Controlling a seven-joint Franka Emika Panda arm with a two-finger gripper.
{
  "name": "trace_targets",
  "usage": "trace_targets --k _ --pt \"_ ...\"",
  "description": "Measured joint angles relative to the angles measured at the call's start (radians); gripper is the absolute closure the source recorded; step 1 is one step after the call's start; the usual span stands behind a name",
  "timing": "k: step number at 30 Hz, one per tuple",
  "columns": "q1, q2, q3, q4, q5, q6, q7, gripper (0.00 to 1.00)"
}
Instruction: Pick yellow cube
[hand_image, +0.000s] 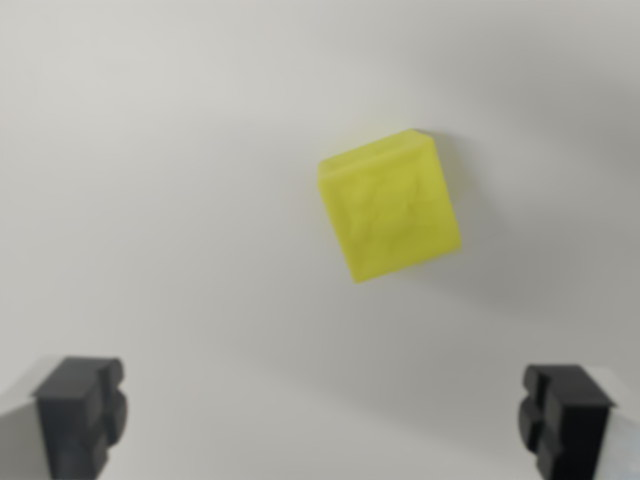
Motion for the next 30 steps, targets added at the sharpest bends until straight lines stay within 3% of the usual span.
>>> trace_targets --k 30 --pt "-0.032 0.168 0.001 0.032 0.033 0.135 -0.287 0.0"
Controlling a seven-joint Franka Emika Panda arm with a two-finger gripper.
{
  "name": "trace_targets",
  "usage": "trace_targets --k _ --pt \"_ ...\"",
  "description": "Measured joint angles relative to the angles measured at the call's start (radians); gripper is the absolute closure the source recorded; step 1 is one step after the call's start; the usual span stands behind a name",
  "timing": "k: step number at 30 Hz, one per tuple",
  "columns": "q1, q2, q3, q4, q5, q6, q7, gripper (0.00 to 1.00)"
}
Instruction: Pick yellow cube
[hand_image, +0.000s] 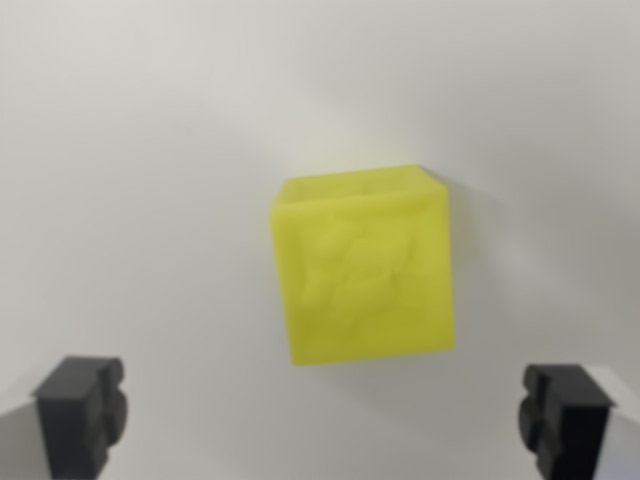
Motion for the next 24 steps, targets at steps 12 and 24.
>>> trace_targets --k 12,24 --pt "-0.012 0.073 0.0 0.027 0.016 0.045 -0.115 0.0" --pt "-0.016 0.14 -0.001 0.05 0.028 0.087 -0.173 0.0"
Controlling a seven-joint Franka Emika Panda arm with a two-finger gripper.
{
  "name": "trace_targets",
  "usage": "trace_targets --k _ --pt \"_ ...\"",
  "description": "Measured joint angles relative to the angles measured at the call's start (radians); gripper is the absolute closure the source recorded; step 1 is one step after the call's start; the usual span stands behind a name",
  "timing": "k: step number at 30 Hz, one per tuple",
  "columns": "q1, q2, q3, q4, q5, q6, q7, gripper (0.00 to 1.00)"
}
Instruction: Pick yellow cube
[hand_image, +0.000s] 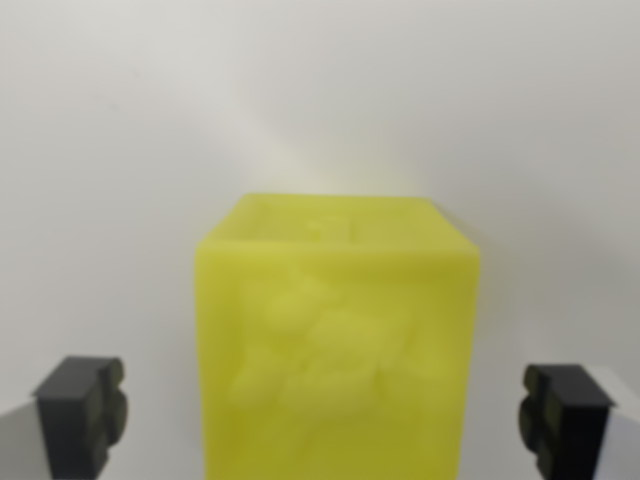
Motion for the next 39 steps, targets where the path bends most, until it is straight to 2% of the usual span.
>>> trace_targets --k 13,23,24,29,39 --pt "0.0 0.074 0.0 0.026 0.011 0.047 -0.016 0.0" --pt "0.0 0.082 0.0 0.03 0.014 0.051 -0.021 0.0" --pt "0.0 0.082 -0.001 0.031 0.014 0.051 -0.021 1.0" --pt "0.0 0.073 -0.001 0.027 0.014 0.046 -0.021 1.0" --pt "-0.001 0.017 -0.001 0.009 0.008 0.008 -0.016 1.0"
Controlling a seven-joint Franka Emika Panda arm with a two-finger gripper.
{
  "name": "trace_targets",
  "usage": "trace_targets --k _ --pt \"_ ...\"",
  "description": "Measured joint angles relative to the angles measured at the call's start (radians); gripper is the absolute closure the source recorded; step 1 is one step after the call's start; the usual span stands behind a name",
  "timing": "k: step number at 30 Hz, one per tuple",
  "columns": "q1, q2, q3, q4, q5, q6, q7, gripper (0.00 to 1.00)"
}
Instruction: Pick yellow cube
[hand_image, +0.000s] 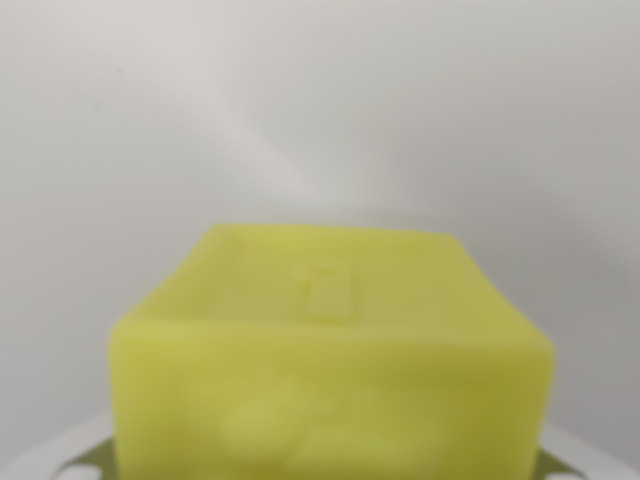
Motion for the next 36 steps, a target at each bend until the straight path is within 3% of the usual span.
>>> trace_targets --k 36 --pt "-0.003 -0.188 0.0 -0.027 -0.021 -0.16 0.014 1.0"
